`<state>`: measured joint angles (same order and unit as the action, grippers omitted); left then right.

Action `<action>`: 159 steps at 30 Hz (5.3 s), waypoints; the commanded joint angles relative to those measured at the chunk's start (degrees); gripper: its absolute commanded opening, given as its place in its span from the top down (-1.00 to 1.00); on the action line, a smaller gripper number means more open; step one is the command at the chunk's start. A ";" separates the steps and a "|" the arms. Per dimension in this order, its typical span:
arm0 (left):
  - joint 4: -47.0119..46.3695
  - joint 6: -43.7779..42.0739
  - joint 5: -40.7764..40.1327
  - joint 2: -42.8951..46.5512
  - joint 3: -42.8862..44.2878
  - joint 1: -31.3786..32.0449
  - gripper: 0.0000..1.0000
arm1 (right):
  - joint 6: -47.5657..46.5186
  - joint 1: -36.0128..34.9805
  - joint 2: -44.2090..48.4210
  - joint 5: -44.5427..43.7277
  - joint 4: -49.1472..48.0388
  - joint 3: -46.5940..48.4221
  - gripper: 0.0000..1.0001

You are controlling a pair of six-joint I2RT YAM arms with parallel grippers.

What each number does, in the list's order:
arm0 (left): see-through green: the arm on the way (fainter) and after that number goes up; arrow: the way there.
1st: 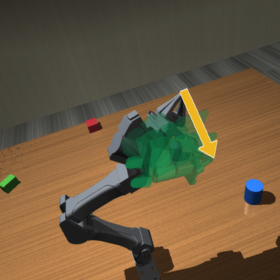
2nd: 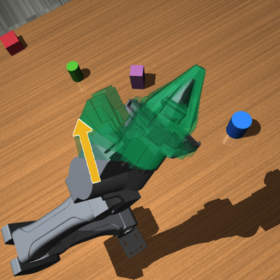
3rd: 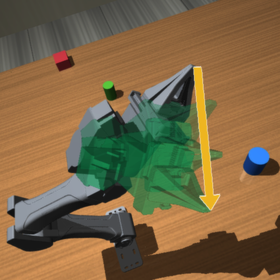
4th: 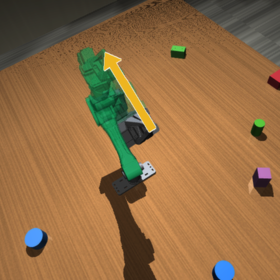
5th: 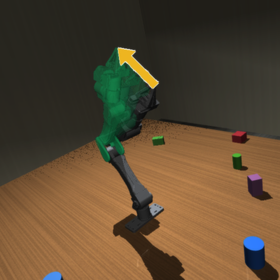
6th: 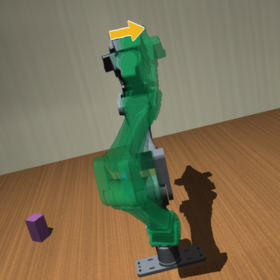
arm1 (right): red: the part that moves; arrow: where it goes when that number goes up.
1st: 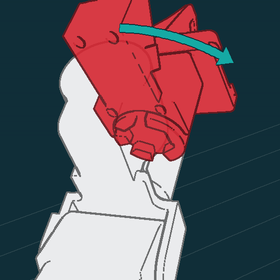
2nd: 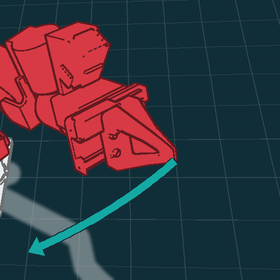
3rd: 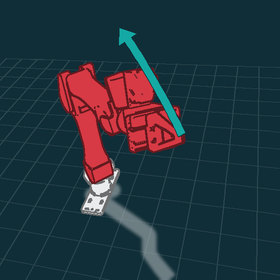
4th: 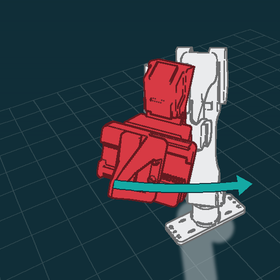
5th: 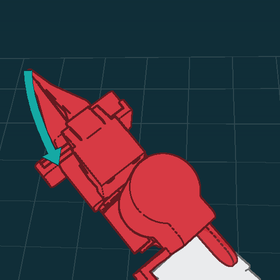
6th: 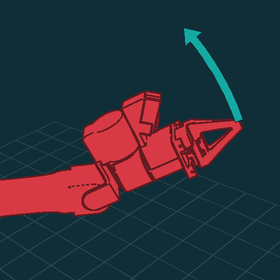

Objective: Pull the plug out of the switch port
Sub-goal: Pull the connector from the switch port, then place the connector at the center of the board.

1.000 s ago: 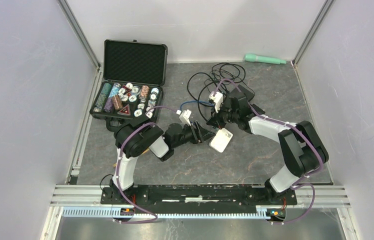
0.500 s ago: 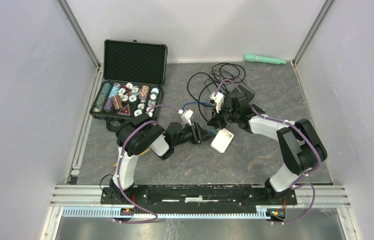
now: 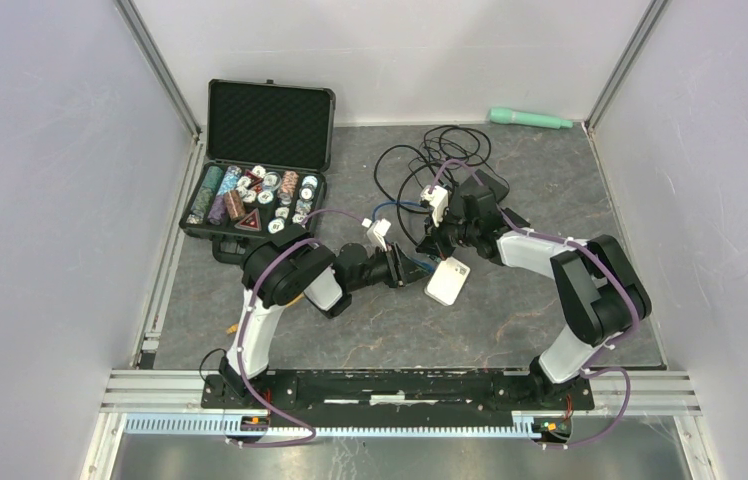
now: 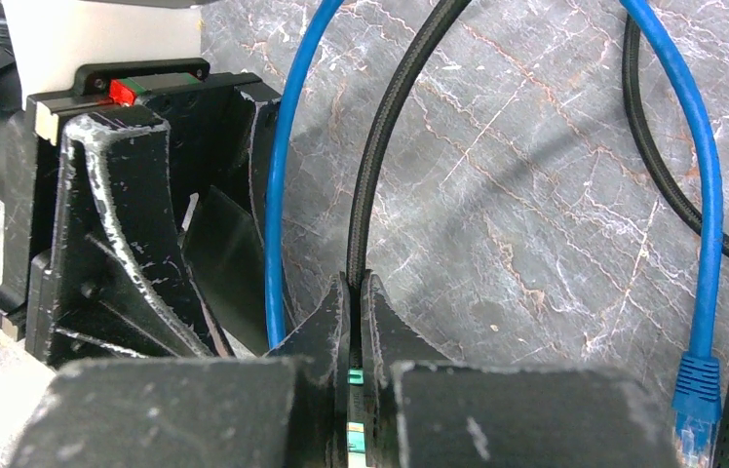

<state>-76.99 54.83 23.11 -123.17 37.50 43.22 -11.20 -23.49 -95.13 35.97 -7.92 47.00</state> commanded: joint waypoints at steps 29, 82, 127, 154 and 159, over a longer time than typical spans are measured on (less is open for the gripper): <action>-7.72 2.12 2.15 -0.89 2.74 0.37 0.29 | -1.98 -0.06 -0.60 1.26 -0.43 0.37 1.00; -2.61 5.30 -0.22 1.76 1.62 0.02 0.96 | -3.66 0.02 0.47 -0.85 -0.13 0.13 1.00; 119.16 -85.79 24.15 34.77 21.31 -20.29 0.96 | -10.59 10.25 3.11 2.93 9.75 1.54 1.00; 171.37 -136.36 -16.29 40.34 21.95 -50.62 0.92 | -12.52 10.71 1.98 2.44 10.10 1.16 1.00; 171.26 -135.50 -16.06 29.68 26.21 -60.86 0.86 | -12.62 10.64 0.98 2.86 10.07 1.63 1.00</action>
<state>88.40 -78.26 8.47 -86.83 59.92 -12.14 -22.85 -13.32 -93.43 37.74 2.57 48.51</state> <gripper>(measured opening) 0.204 0.023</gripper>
